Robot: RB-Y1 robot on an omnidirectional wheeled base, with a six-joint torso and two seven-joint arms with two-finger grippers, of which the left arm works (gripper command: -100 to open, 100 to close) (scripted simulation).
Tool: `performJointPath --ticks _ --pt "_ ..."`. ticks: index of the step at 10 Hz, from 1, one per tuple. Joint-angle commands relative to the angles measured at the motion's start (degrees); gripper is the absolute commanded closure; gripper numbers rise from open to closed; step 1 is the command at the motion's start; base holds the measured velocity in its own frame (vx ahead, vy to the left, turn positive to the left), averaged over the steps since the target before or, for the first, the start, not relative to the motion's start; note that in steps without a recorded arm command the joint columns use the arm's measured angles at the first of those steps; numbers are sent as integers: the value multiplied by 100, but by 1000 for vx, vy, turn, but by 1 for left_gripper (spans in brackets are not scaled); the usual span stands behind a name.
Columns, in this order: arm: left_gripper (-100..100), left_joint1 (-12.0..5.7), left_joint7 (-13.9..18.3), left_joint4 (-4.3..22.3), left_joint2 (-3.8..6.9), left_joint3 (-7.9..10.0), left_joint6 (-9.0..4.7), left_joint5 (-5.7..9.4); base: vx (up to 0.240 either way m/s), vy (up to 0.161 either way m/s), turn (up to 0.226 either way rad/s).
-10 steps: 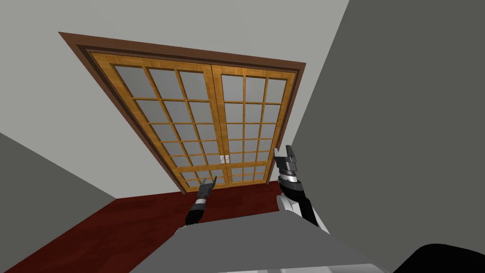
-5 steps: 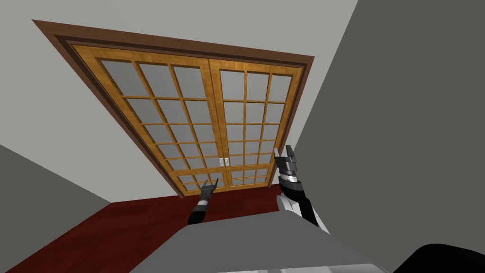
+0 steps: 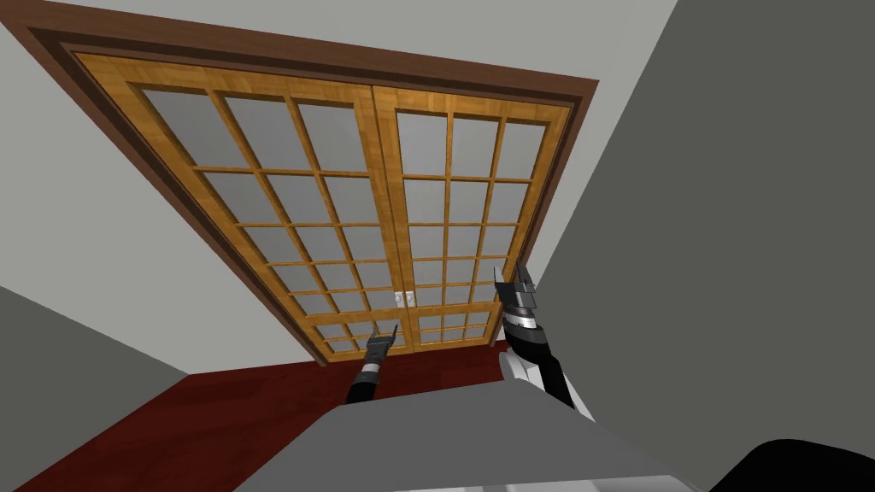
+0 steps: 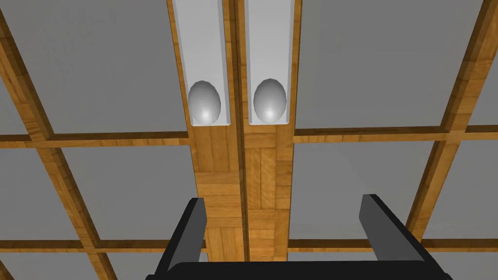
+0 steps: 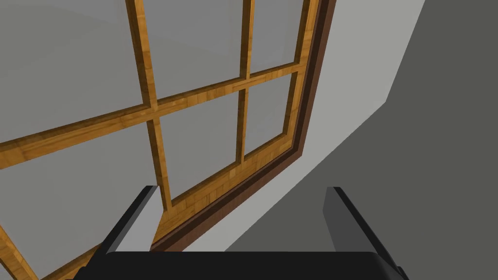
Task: Pull the door open
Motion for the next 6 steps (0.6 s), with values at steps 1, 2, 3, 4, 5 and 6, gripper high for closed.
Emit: performJointPath --ticks 1,2,3,4,5,6 --pt "-100 -64 -158 138 -62 30 -19 -44 193 49 13" --pt "-100 -53 -101 91 -45 20 -3 -28 79 18 0" --pt "-100 73 -148 160 90 93 10 17 -89 -43 -14" --pt "-100 131 -162 187 153 130 18 44 -159 -64 -6" --pt "-100 208 -182 223 235 180 29 81 -138 -65 -16" --pt "-100 294 -207 264 321 242 43 129 -170 -72 -36"
